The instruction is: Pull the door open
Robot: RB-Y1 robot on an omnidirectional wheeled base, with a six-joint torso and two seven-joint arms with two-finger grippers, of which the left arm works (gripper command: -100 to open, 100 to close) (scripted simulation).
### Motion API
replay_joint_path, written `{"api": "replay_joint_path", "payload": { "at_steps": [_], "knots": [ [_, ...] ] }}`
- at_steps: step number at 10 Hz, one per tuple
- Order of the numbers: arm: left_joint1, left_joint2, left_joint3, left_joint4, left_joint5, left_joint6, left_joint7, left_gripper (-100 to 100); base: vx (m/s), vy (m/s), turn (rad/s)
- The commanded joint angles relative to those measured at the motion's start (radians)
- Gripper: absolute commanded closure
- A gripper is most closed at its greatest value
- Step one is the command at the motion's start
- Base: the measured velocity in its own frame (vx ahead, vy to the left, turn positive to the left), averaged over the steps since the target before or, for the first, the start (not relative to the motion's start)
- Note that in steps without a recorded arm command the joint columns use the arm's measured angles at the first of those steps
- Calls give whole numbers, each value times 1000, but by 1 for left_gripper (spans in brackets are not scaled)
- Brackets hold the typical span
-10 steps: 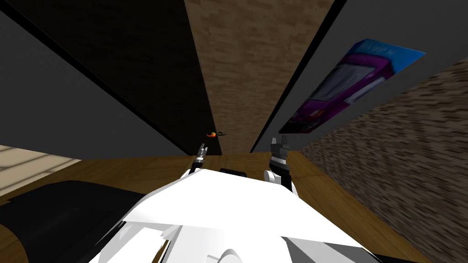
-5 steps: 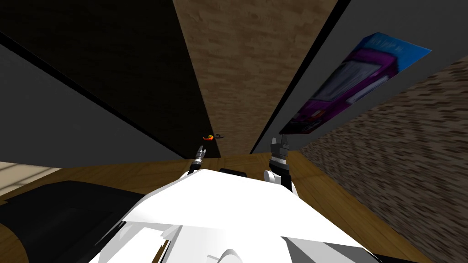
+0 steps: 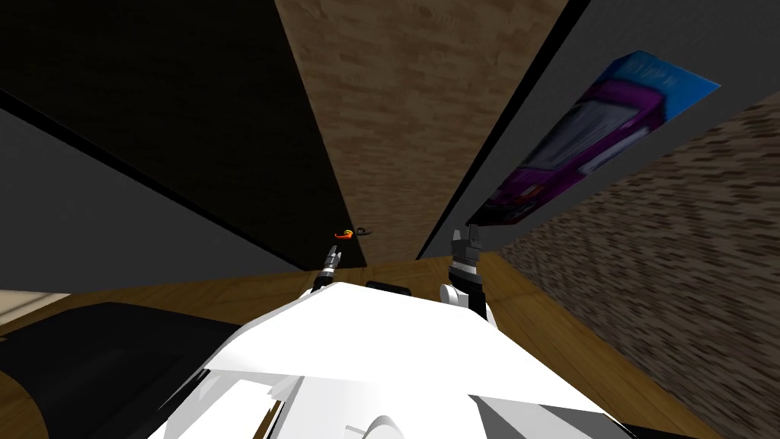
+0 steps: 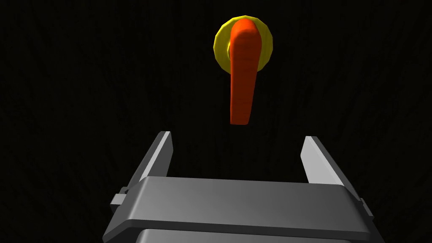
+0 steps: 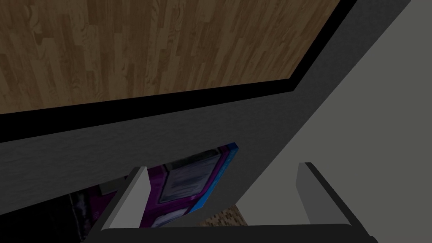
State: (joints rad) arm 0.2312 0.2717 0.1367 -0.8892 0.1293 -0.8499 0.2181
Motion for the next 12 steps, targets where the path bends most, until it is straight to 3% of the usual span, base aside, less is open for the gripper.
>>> {"api": "replay_joint_path", "payload": {
  "at_steps": [1, 2, 3, 5, 7, 9, 12],
  "knots": [
    [0, 0, 0, 0, 0, 0, 0, -100, 51, 7, -8],
    [18, 16, 29, 28, 13, 1, -2, -100, -5, 45, 118],
    [18, 16, 29, 8, 13, 1, -2, -100, -15, 50, 72],
    [18, 16, 29, 28, 13, 1, -2, -100, -11, 17, -15],
    [30, 32, 66, 67, 30, 3, -8, -100, 39, 76, 59],
    [18, 29, 65, 72, 30, 2, -10, -100, 134, 107, -36],
    [-19, 8, 42, 63, 19, -2, -12, -100, 181, 57, -117]
  ]
}}
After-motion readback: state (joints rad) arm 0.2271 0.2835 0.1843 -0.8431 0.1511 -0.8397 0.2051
